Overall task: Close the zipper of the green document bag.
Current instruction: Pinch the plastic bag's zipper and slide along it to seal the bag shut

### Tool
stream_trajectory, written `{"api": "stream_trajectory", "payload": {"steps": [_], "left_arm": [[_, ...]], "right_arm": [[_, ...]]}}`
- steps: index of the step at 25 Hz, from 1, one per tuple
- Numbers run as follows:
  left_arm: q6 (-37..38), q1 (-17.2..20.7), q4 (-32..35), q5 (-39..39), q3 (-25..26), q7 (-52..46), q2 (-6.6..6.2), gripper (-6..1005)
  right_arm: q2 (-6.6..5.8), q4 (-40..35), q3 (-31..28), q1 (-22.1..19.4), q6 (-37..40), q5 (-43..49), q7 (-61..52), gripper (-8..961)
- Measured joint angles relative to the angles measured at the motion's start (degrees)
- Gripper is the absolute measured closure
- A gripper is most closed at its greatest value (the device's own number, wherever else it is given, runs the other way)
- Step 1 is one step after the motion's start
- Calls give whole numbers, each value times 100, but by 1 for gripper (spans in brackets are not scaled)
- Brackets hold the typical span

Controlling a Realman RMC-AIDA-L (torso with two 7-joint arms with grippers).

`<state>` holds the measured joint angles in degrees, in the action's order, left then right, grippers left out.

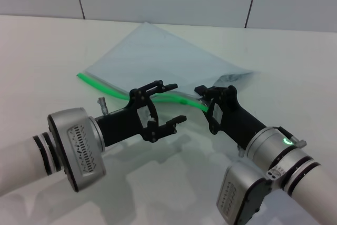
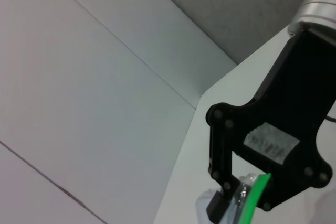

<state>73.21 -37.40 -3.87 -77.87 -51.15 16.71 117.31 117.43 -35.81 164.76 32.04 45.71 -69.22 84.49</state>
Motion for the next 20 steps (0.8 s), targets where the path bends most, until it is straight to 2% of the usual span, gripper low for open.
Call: {"api": "stream_trajectory", "payload": {"steps": [20], "left_arm": [[62,-26,0,28,89,592,0,276]], "right_arm": [[-1,-66,4,-69,-31,335,3,921]]}}
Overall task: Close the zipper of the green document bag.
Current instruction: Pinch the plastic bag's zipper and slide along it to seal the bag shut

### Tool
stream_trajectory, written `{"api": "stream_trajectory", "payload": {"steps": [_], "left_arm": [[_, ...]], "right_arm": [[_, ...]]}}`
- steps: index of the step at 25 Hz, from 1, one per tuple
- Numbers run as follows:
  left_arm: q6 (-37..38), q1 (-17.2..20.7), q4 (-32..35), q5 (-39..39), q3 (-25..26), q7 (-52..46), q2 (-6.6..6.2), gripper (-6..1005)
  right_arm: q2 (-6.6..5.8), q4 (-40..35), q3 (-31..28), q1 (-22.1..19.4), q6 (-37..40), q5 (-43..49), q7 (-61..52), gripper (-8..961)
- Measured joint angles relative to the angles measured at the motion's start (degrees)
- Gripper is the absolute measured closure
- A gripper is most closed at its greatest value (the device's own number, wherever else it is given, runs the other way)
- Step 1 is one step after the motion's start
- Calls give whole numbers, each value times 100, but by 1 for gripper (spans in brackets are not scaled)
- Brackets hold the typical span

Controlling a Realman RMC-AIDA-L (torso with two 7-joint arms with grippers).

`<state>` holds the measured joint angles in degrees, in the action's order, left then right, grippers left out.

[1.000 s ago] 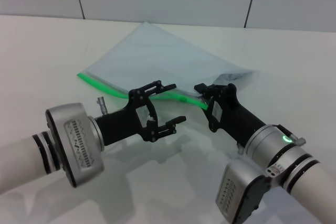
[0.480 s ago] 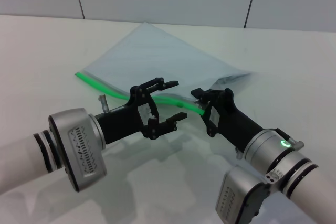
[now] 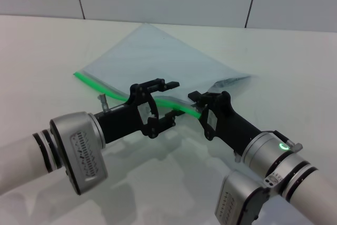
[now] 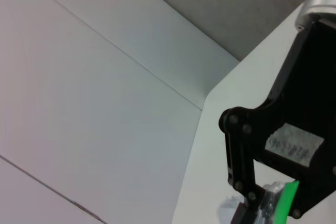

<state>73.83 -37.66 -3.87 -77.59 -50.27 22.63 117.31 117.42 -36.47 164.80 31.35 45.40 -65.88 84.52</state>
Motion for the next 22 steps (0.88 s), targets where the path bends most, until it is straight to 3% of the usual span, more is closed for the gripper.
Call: {"api": "stream_trajectory", "payload": {"steps": [12,22], "left_arm": [[0,-10,-42,-31,-17,199,2,609],[0,-22,-87,-60,-34,462,7,653]], "right_arm": [[0,-9,0,-7,-13,32,1,924],[0,-9,0,-6,-21,31,3,926]]}}
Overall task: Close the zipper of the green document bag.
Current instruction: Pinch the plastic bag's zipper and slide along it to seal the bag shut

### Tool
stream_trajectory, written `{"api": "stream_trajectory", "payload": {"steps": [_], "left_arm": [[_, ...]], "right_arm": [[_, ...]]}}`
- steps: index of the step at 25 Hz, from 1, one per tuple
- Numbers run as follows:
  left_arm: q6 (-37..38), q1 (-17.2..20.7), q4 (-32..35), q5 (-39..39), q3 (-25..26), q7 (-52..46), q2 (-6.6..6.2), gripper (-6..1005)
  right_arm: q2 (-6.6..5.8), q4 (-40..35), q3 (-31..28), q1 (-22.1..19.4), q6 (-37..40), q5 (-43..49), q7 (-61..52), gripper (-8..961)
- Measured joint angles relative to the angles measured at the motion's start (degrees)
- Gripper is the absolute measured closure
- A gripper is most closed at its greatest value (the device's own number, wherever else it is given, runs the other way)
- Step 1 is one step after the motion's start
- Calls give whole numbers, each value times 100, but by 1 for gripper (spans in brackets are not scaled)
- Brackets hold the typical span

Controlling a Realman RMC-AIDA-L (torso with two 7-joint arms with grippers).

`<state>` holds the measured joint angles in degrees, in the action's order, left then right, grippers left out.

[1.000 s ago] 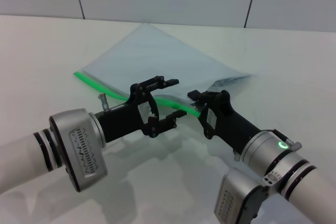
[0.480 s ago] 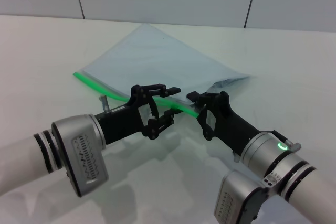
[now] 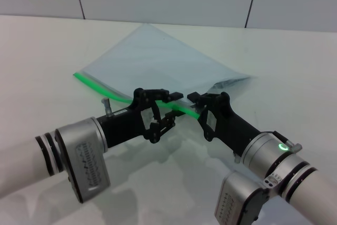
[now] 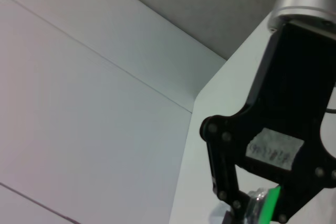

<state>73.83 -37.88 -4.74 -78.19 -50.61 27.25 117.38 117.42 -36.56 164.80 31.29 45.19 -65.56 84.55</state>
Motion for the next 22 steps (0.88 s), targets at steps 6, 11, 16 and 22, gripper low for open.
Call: {"api": "stream_trajectory", "payload": {"steps": [6,11,16,22], "left_arm": [[0,0,-62,-2,8,134,4,726],[0,0,-67,-4,4,169,4,791],[0,0,-67,-4,-1,171,4,851],[0,0,-64,-4,-5,174,4,883]], "right_arm": [[0,0,0,0,-2,0,0,928],[0,0,0,0,-4,0,0,929],[0,0,0,0,-10,0,0,930],[0,0,7,0,-18,8,0,931]]}}
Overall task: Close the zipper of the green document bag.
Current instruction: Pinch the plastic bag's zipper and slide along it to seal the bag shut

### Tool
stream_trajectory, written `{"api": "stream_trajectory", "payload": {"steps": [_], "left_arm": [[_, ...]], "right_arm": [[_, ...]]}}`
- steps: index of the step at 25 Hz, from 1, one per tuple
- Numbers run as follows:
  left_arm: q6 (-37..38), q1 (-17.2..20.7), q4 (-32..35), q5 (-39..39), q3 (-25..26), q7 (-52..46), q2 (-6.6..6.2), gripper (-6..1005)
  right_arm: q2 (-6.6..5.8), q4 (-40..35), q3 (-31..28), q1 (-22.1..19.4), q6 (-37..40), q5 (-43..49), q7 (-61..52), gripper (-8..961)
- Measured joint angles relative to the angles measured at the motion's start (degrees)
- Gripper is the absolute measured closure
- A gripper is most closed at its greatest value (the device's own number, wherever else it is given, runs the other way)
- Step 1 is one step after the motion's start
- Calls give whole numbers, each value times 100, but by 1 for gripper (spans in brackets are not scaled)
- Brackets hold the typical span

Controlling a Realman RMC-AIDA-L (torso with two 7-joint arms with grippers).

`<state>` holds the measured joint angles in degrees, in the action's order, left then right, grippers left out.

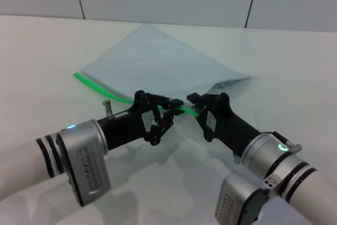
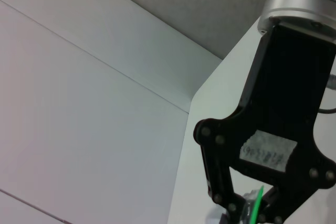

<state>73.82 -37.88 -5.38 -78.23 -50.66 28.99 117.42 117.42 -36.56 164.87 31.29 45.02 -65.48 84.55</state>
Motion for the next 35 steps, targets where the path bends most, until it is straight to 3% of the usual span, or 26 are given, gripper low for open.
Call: {"api": "stream_trajectory", "payload": {"steps": [35], "left_arm": [[-71,79,-42,85,200,-56,-40,904]], "right_arm": [[-24,129,0,-12,189,176,-467,939]]}}
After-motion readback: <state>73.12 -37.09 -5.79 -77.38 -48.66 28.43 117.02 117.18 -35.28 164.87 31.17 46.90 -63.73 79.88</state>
